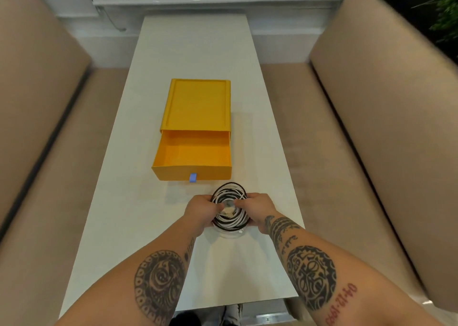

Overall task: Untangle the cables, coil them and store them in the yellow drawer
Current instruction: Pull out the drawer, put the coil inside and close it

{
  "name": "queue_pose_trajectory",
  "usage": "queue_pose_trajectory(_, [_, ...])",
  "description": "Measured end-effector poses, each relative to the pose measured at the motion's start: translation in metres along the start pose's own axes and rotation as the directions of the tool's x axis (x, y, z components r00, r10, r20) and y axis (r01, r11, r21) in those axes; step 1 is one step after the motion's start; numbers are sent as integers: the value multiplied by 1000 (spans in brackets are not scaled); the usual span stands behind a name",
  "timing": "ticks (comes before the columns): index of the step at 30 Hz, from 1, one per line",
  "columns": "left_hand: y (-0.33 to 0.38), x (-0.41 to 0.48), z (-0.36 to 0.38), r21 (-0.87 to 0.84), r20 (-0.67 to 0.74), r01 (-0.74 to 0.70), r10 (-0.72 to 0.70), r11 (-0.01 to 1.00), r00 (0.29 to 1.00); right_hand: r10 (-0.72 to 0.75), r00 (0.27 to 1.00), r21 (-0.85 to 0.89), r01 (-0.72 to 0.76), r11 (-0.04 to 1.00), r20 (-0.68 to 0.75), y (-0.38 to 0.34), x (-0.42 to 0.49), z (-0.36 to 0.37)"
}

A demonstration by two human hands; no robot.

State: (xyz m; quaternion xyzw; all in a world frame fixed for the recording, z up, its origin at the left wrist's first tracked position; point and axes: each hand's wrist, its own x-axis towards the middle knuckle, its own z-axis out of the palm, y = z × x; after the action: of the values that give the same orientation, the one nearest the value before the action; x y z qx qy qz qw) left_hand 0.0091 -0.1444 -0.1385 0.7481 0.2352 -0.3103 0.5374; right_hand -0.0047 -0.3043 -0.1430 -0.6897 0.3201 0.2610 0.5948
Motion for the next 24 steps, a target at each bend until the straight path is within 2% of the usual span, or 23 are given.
queue_pose_trajectory(6, [27, -7, 33, -5, 62, -38, 39, 999, 997, -6, 999, 126, 10, 992, -38, -7, -11, -44])
queue_pose_trajectory(15, [96, -31, 68, -127, 82, -86, 97, 988, 992, -87, 995, 72, 90, 993, -43, -60, -18, -112])
queue_pose_trajectory(19, [136, -45, 58, -145, 43, -157, 164, 977, 986, -179, 981, 32, 182, 983, -70, -103, -26, -122])
queue_pose_trajectory(24, [172, -60, 9, -181, -16, -218, 219, 959, 976, -275, 961, 37, 275, 961, 2, -158, -40, -96])
